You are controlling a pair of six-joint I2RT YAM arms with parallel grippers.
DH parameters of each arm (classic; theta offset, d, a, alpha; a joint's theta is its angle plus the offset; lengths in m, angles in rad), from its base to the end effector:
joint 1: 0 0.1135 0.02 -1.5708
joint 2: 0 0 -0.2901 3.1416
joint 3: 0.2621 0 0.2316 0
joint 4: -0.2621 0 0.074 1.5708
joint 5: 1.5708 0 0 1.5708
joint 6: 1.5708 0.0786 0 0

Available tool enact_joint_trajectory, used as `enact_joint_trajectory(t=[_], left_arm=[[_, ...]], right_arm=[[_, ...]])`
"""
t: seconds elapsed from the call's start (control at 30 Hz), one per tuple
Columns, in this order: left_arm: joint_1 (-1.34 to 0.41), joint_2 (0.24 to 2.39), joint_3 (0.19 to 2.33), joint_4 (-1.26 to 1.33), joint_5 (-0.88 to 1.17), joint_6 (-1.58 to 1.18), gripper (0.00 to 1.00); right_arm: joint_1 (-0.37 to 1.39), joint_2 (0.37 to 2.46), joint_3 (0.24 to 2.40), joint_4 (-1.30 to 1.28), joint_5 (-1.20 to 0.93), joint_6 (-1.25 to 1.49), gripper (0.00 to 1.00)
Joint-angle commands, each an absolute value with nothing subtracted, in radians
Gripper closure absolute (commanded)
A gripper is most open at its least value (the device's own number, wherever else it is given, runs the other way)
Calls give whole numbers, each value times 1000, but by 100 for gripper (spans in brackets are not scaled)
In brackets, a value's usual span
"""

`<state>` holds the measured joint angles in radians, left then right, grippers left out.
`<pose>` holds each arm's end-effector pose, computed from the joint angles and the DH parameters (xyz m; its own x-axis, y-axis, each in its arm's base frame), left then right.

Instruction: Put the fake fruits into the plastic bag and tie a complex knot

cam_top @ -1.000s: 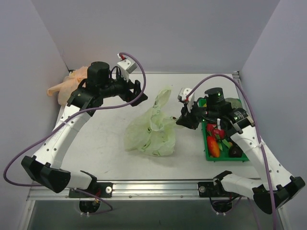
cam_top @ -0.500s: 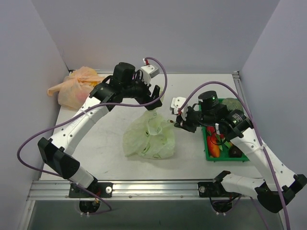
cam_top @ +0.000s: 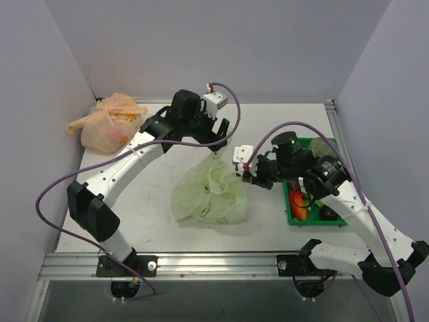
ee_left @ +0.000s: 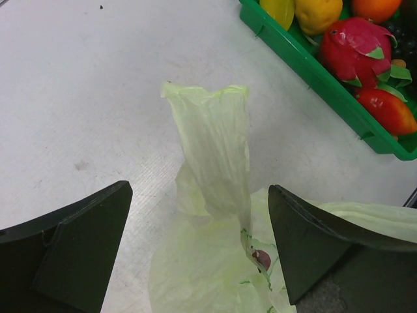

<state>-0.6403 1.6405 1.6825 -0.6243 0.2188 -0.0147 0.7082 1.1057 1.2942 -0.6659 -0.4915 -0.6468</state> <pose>0.3002 -0.2449 0.3894 -0.4517 0.3186 -0.8334 0.7220 0.6792 -0.1316 0.1473 0.1749 0.4078 0.2590 -0.4777 -0.8395 -0.9220 0.1367 -0.3622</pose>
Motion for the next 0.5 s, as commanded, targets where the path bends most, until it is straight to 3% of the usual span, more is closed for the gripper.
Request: enact_joint_trajectory(t=[0.0,0.27,0.3,0.33,0.37,0.47], left_arm=[[-641,1667,1736,-546,216,-35,3],[-638,1750,1736,-468,337,-143,2],[-634,1758,1740,-468,330,-150,7],[-627,1767,1741,-468,330,-150,16],[-618,1773,1752,-466,330,-150,42],[-525,1776,1811,-465,351,-173,96]], right_arm=[[730,1091,1327,-684,-465,-683,100],[767,1085,1330,-699,-423,-719,100],[769,1081,1331,-701,-419,-719,100],[776,1075,1331,-703,-411,-719,100],[782,1071,1330,-707,-404,-719,100],[805,1037,1310,-727,-361,-744,100]])
